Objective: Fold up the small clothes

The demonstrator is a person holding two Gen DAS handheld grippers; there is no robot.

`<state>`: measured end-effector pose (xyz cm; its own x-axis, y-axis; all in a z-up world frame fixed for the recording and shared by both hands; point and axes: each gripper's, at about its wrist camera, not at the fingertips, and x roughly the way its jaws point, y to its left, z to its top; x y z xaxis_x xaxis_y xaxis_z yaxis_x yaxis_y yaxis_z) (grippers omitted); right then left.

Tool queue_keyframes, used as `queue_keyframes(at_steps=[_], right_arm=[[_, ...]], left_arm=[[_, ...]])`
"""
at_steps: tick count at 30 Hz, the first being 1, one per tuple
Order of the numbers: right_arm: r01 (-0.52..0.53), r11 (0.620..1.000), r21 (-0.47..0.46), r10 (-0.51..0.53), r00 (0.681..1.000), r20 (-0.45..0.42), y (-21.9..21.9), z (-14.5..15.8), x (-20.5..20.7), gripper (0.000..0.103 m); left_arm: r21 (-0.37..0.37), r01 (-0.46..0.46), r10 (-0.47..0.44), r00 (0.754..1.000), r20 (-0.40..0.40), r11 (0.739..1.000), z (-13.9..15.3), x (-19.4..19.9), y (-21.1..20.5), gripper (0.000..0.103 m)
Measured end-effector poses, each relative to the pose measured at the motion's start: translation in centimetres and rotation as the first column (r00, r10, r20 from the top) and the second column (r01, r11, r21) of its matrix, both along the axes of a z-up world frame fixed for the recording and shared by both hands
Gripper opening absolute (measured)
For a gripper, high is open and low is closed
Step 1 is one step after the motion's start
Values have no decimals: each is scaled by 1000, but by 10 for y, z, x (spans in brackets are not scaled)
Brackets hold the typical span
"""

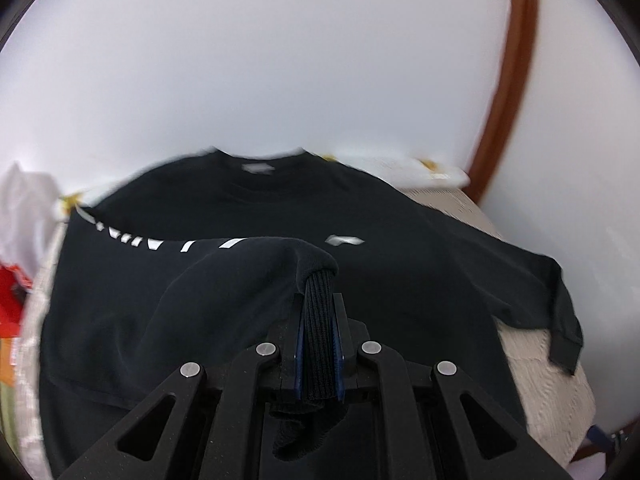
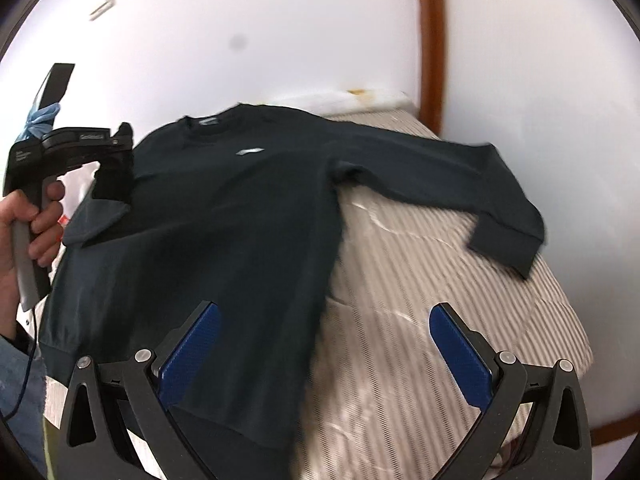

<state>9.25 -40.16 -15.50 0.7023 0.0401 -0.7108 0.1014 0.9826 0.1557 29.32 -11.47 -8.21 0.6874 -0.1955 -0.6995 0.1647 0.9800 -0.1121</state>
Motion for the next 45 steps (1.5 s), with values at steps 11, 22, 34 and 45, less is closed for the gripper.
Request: queue_keyframes(at_steps=[11,22,34,45], right_arm=[[8,1000,20,-8,1000,-20,-29,-15,-21,103],[-92,995,38,93,995,-35,-8,-17,1,103],[-188,980,66,190,981,-33,72,-11,113,78],[-34,980,194,65,985,-157,92,-53,210,78]], left_arm=[[2,9,-9,996,-85,1000,-35,17,-57,15],[8,-48,48,999,9,999,0,-19,-11,66],[125,-286,293,955,-44,950,-23,-40,195,67],[96,-373,384,907,-172,923,-91,-56,285,67]])
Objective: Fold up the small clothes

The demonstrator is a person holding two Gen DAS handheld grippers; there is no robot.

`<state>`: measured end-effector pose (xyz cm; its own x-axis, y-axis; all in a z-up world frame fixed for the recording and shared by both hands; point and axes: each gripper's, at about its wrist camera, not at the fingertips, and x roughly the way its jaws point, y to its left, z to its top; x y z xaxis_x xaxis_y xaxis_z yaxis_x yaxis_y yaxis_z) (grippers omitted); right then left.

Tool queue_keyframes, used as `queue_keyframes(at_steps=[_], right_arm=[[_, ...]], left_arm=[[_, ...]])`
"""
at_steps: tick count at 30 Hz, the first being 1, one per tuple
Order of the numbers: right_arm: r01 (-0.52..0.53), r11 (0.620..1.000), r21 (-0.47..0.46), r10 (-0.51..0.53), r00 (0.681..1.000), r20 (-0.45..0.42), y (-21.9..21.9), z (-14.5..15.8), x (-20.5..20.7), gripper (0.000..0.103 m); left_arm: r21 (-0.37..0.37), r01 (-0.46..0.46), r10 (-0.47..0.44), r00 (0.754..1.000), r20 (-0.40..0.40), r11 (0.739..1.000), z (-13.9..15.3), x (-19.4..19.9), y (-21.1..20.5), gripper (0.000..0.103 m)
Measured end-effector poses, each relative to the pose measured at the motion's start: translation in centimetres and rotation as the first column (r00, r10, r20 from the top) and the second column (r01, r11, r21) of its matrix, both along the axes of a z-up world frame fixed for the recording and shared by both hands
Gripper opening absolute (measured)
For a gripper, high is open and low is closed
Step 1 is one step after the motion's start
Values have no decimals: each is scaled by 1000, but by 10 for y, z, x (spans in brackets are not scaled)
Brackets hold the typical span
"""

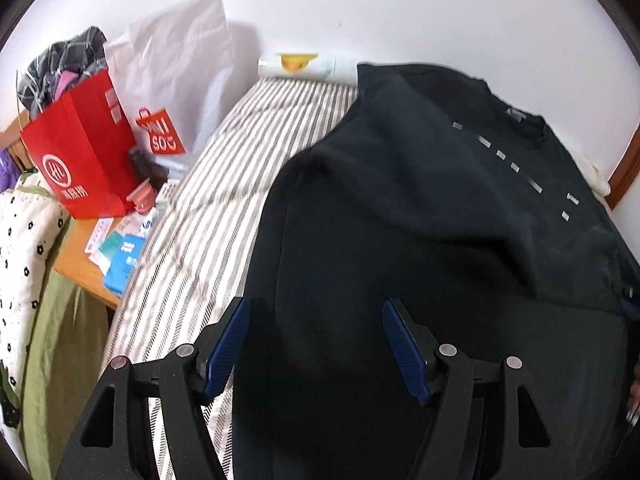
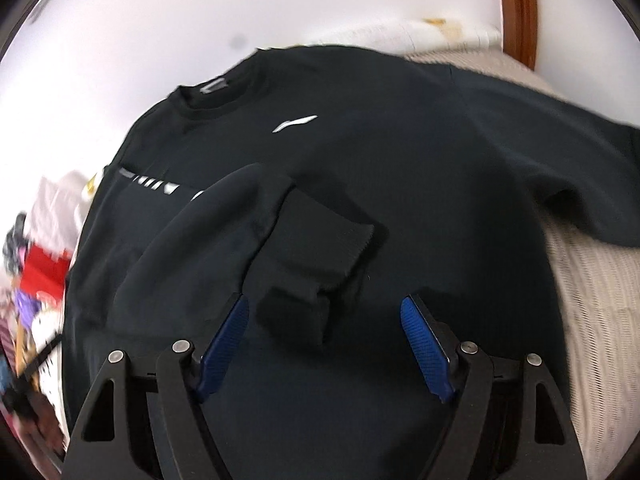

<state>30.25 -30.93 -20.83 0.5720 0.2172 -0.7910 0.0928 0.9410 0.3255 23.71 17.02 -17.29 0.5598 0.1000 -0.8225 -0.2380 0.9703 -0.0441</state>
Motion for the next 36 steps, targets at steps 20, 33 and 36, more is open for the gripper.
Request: queue_keyframes(at_steps=[20,33,36], right_arm=[[-19,999,-28,20,999,39,-24,35,-3,22],[14,977,-211,-9,1000,24,-44,20,-66,43],[-8,964,-265,17,999,33,-50,17,-108,53]], left_arm=[[-15,-20,20,1000,-8,1000,-11,-10,13,70],[1,11,-10,1000,-29,1000,-6,-67,19,70],[-25,28,-29,999,-16,999,-6,-85,19,69]])
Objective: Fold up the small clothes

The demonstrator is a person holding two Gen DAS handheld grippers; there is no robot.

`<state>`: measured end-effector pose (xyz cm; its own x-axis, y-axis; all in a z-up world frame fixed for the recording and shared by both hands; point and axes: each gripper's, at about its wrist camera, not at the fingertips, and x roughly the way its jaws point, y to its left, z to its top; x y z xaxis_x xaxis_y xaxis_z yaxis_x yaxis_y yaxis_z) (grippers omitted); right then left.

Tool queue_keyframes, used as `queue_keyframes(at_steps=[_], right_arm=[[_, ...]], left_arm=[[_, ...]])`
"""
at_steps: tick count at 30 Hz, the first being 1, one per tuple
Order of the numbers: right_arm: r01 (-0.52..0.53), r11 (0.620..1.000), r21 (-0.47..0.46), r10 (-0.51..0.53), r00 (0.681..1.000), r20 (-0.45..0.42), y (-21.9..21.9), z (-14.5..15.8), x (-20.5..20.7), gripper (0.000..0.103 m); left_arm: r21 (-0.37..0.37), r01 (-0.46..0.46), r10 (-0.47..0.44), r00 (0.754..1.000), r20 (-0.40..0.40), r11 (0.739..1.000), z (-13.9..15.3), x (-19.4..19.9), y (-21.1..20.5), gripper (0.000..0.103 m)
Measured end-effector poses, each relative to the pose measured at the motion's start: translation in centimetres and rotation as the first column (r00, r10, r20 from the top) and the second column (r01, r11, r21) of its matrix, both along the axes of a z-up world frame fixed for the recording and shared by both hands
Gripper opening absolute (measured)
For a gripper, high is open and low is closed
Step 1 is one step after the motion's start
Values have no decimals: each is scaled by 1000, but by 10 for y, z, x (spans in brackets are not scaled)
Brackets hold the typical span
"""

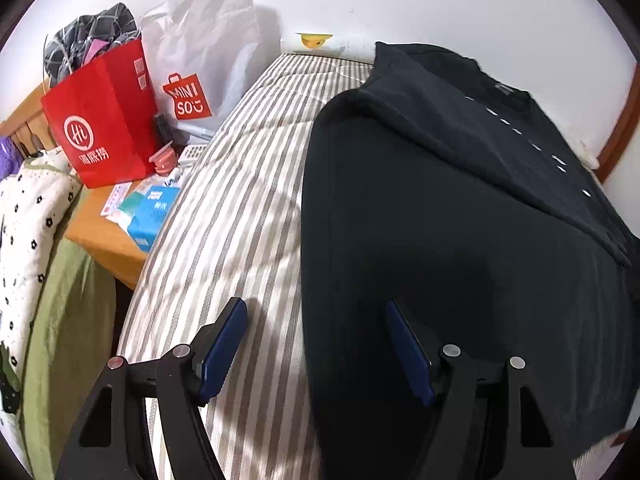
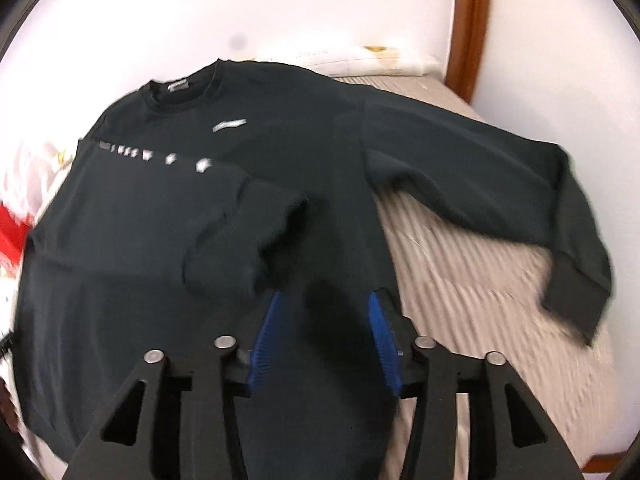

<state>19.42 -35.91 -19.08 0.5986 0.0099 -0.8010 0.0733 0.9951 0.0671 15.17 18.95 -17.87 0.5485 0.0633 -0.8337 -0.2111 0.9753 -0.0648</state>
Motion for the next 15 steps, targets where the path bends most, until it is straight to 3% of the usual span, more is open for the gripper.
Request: queue_keyframes(at_steps=[3,6,9,11,12,14,15], right_arm=[[-26,1000,-14,26,1000,-1,-5,-7,-38,68],[-52,998,19,52,999,-4,-7,-17,-74,71],[-77,993,94,78,997,-2,-5,-27,-97,71],[-88,988,127,87,996,11,-1,-34,-109,71],[-94,987,132,92,996,16,2,-36,-112,71],[-91,989,119,88,996,33,10,-40,-117,66],[-85,992,89,81,995,53,14,-40,-120,51]], left_arm=[[-24,27,-26,999,25,999,3,-20,-2,68],[-21,43,-42,999,31,999,3,-33,-8,65],[25,43,-44,998,42,999,1,-44,-15,53],[13,55,-55,997,51,998,2,-50,-18,34],[3,61,-61,997,52,998,2,-52,-20,30],[-13,60,-59,997,53,998,2,-54,-20,14],[-22,50,-49,998,49,999,3,-55,-20,13]])
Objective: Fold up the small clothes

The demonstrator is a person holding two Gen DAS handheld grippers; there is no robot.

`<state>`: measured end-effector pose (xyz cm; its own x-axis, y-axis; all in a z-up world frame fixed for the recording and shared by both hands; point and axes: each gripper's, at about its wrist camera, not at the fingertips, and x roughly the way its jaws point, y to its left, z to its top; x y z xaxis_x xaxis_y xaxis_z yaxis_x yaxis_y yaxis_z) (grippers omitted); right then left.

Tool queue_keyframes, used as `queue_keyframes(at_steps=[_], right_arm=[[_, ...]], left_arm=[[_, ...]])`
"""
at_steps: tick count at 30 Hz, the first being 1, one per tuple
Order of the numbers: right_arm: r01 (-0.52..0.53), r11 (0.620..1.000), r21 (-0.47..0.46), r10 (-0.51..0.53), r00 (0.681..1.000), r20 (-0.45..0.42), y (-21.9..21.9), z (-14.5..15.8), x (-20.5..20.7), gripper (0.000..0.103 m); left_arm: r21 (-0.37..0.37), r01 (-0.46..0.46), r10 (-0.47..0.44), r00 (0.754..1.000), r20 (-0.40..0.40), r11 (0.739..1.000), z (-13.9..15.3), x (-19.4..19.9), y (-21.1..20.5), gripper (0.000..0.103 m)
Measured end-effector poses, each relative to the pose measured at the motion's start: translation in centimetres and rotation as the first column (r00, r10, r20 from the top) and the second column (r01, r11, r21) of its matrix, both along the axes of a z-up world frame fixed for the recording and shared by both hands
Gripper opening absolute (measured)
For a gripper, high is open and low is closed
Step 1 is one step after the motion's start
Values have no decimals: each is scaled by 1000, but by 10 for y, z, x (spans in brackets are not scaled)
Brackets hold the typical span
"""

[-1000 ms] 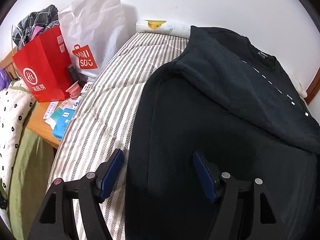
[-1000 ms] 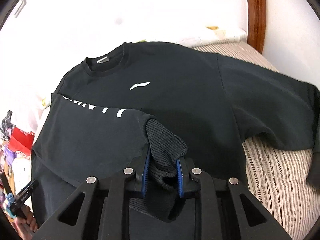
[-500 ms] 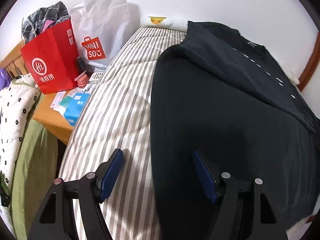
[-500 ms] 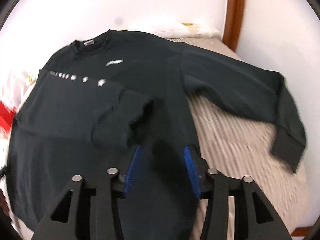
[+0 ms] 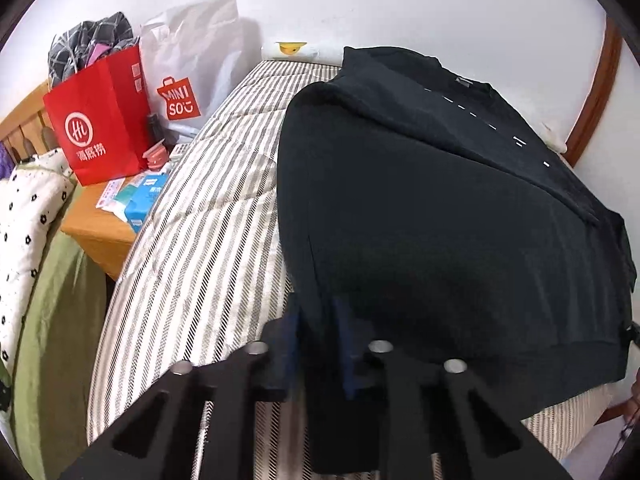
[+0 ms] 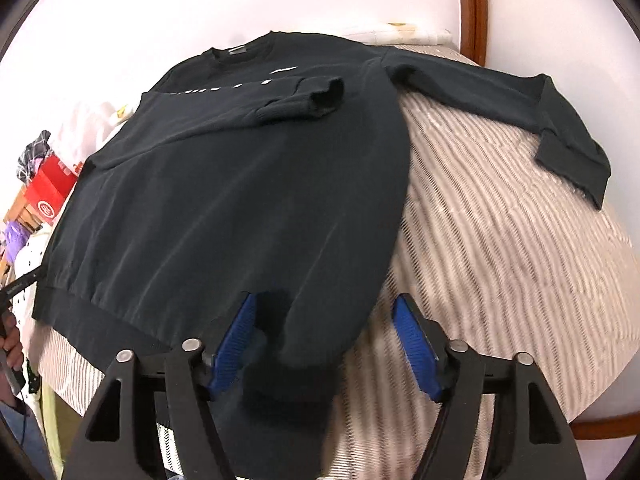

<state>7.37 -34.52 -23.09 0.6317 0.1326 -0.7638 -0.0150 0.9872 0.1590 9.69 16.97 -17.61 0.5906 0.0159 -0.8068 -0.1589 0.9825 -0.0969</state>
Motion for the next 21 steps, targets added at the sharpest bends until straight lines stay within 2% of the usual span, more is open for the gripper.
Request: queue_keyframes(at_steps=[1,2,3,6,9,17,21], right_arm=[[-6,1000,-31,6,1000,11,5,0,-1,32],[-8,999,-42,9,1000,16,7,0,-1,27],[-4,999,-37,5,1000,17,7,1,-2,13],[1,999,-36,0,1000,31,4,9,-5,10],[-7,998,-56,10,999,46,1,17,-17,8],[-18,997,-71,21,999,33,-24,30,-38,6],[-36,994,-105,36,999,-2,-21,27,-31,6]], left_arm=[[-5,-7,7,1000,-7,1000,0,-1,1,9],[-3,-16,16,1000,-10,1000,2,-3,0,7],[-2,-24,24,1000,-8,1000,4,-5,0,7],[-4,-20,20,1000,0,1000,9,-16,-2,6],[-53,-20,19,1000,-13,998,10,-32,-1,6],[-122,1,-5,999,-33,992,1,-82,-6,7],[-107,12,-15,1000,-24,994,2,-85,-9,11]])
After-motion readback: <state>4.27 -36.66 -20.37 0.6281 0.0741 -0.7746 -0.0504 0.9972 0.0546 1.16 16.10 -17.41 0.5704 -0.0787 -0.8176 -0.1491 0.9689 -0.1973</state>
